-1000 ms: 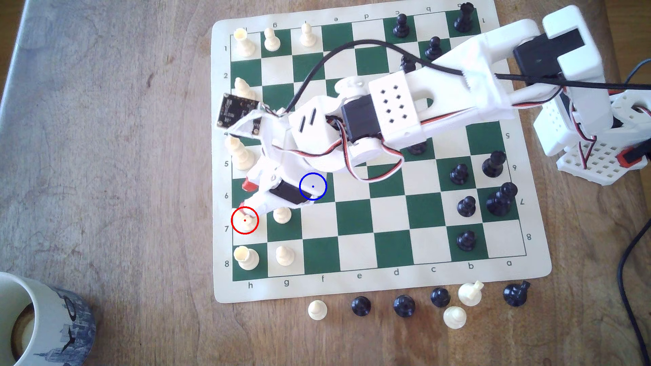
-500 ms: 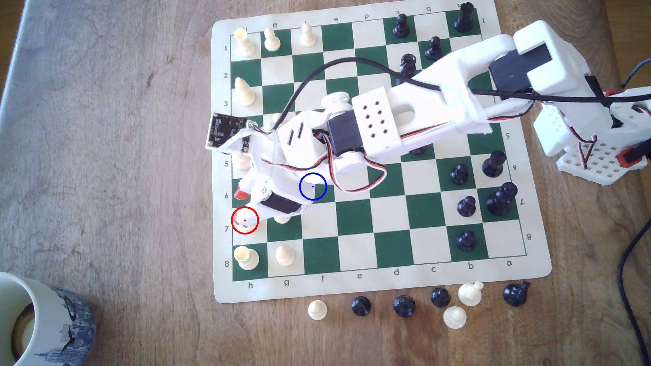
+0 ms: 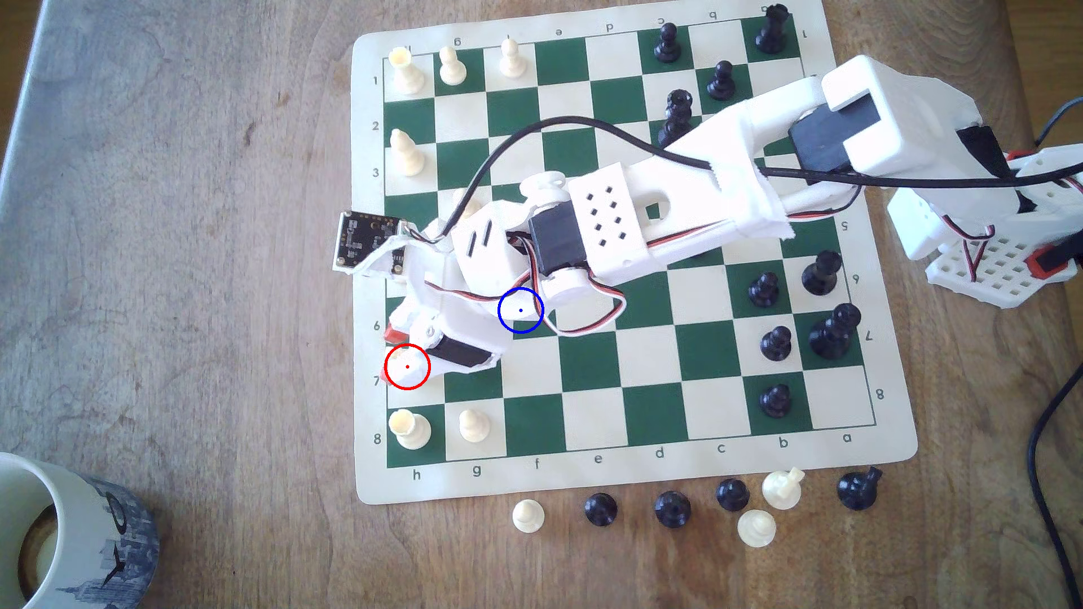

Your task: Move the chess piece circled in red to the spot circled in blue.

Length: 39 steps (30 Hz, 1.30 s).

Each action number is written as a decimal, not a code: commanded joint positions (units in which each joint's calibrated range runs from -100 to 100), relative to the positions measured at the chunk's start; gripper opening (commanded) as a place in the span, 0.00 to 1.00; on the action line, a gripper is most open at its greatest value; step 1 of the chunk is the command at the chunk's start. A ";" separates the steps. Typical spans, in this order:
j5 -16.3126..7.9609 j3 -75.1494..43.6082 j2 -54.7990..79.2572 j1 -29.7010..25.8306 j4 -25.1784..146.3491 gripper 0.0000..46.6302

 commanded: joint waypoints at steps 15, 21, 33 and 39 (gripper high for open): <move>0.63 -4.47 -1.35 -0.16 -0.72 0.23; 0.63 -5.01 -0.92 -0.16 -0.72 0.22; 0.73 -5.28 -1.52 -0.86 -0.72 0.01; 0.39 -5.55 -5.93 0.39 -0.72 0.01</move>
